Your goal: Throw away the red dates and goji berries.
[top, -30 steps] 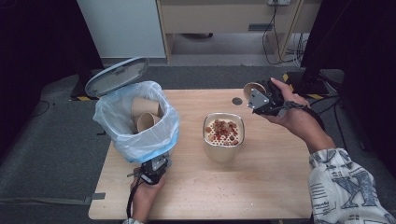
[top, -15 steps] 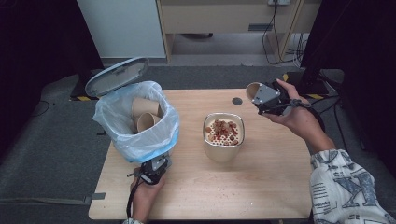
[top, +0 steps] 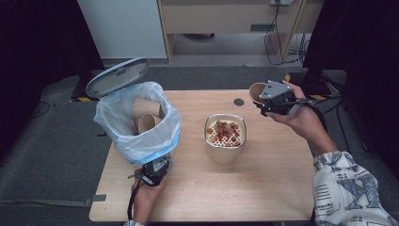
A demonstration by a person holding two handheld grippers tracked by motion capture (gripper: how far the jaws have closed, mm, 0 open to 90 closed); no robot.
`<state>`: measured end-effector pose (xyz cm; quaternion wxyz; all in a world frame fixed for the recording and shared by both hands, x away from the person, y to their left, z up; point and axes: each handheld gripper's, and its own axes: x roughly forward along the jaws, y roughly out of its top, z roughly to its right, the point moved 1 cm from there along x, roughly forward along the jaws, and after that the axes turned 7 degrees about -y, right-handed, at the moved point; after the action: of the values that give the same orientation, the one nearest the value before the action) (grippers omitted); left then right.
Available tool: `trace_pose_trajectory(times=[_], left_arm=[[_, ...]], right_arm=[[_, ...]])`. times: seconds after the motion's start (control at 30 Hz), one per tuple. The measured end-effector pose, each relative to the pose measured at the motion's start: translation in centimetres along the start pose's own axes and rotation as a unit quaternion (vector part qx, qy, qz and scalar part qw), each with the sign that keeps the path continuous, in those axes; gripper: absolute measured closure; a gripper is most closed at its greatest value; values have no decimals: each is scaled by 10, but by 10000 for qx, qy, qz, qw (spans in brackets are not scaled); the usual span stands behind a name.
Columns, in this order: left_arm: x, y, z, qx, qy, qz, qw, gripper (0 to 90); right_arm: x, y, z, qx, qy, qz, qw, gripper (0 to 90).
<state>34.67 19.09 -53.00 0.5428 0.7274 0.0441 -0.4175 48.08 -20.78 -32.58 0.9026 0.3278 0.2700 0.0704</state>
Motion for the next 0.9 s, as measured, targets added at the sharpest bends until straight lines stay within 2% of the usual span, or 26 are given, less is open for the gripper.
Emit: trace_pose_trajectory(times=[0.17, 0.27, 0.3, 0.5, 0.63, 0.77, 0.9], left_arm=[[0, 0, 0, -3, -3, 1, 10000, 880], [0, 0, 0, -1, -3, 0, 10000, 879], [0, 0, 0, -1, -4, 0, 10000, 880], [0, 0, 0, 4, -4, 0, 10000, 879], [0, 0, 0, 6, -3, -2, 10000, 880], [0, 0, 0, 4, -2, -1, 10000, 879], [0, 0, 0, 9, -3, -1, 10000, 879]], right_arm=[[0, 0, 0, 145, 123, 11, 9998, 354], [0, 1, 2, 374, 283, 131, 9988, 354], [-1, 2, 3, 534, 365, 209, 9977, 354], [-3, 2, 7, 807, 463, 338, 9951, 354], [-4, 2, 11, 1086, 578, 418, 9915, 355], [-4, 2, 11, 1142, 627, 408, 9906, 354], [-4, 3, 12, 1258, 740, 425, 9884, 355]])
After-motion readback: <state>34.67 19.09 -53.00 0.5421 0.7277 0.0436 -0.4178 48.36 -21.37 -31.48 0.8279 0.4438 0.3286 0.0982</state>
